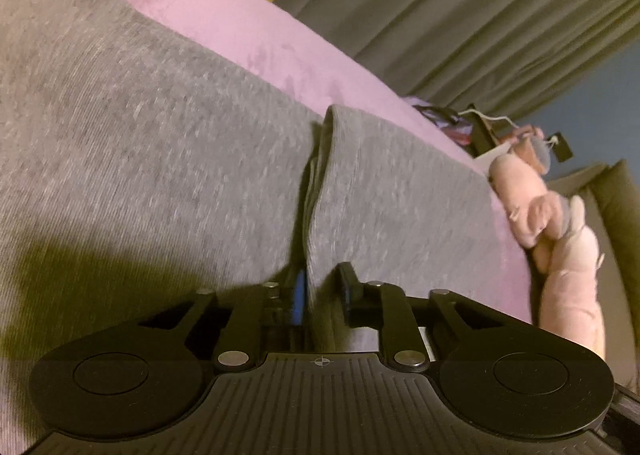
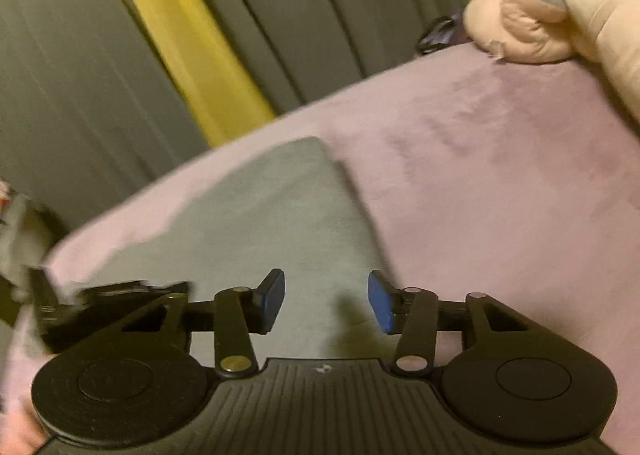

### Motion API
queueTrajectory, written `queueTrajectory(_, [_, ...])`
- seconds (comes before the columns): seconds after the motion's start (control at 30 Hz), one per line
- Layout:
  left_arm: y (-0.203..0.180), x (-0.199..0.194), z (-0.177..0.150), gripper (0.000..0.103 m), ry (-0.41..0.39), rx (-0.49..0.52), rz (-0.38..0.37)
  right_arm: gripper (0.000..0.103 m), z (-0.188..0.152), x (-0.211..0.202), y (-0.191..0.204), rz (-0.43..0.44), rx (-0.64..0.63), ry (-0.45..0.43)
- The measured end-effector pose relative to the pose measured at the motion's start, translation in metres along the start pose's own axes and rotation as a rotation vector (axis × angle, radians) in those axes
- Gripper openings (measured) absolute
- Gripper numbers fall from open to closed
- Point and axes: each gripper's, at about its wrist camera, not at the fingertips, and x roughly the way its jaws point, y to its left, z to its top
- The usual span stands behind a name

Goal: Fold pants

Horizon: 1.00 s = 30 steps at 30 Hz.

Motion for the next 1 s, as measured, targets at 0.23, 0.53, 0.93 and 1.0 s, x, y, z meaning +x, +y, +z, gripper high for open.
queueTrajectory(0.23, [-0.007, 0.003, -0.007, 0.045, 0.005, 0.057, 0.028, 0.041, 0.004, 0.048, -0.009, -0.033, 0.098, 0.102])
queueTrajectory(0.53, [-0.022, 0.008, -0.013, 0.056, 0.008, 0.150, 0.053, 0.056, 0.007, 0.083, -0.013, -0.023, 0.163, 0.099])
queueTrajectory(0.93, [-0.008, 0.014, -0.013, 0.036, -0.023, 0.112, 0.013, 0.077, 0.005, 0.089, -0.010, 0.011, 0.145, 0.095])
queueTrajectory(1.0, [-0.003, 0.012, -0.017, 0.036, -0.053, 0.102, -0.010, 0.079, 0.005, 0.089, -0.007, 0.010, 0.132, 0.098])
